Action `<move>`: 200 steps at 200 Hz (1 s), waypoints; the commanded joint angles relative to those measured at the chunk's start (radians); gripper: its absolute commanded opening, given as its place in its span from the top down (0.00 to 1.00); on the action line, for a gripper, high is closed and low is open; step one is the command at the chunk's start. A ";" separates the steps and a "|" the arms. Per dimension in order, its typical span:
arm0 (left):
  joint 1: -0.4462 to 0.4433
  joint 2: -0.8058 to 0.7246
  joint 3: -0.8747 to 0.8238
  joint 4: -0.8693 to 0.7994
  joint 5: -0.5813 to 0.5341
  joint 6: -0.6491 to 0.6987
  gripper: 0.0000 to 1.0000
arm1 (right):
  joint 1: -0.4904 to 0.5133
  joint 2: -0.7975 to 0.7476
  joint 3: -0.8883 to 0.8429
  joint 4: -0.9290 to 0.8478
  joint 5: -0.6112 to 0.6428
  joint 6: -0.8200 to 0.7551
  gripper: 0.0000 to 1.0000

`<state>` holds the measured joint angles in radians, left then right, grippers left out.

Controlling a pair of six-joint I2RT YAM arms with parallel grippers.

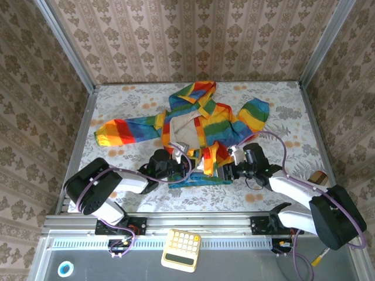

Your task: Zip up the jacket

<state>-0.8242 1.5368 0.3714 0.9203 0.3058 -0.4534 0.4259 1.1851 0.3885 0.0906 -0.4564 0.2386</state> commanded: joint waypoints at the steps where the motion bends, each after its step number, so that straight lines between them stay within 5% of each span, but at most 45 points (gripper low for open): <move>1: -0.004 -0.034 -0.014 -0.003 0.003 -0.010 1.00 | 0.016 0.066 0.052 0.044 -0.032 -0.056 0.36; 49: 0.001 -0.114 -0.028 -0.048 -0.010 -0.004 1.00 | 0.063 0.200 0.144 0.027 -0.069 -0.075 0.46; 101: 0.016 -0.323 -0.019 -0.177 -0.017 0.011 1.00 | 0.076 0.112 0.150 0.048 -0.038 -0.050 1.00; 148: -0.024 -0.510 0.028 -0.272 -0.041 0.100 1.00 | 0.065 0.024 0.268 -0.055 -0.130 -0.020 1.00; 200: -0.092 -0.491 0.078 -0.245 -0.059 0.142 1.00 | 0.039 0.084 0.404 -0.074 -0.316 0.104 1.00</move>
<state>-0.8959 1.0351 0.4049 0.6727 0.2604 -0.3630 0.4744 1.2358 0.7246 0.0540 -0.6415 0.2630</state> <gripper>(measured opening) 0.045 0.045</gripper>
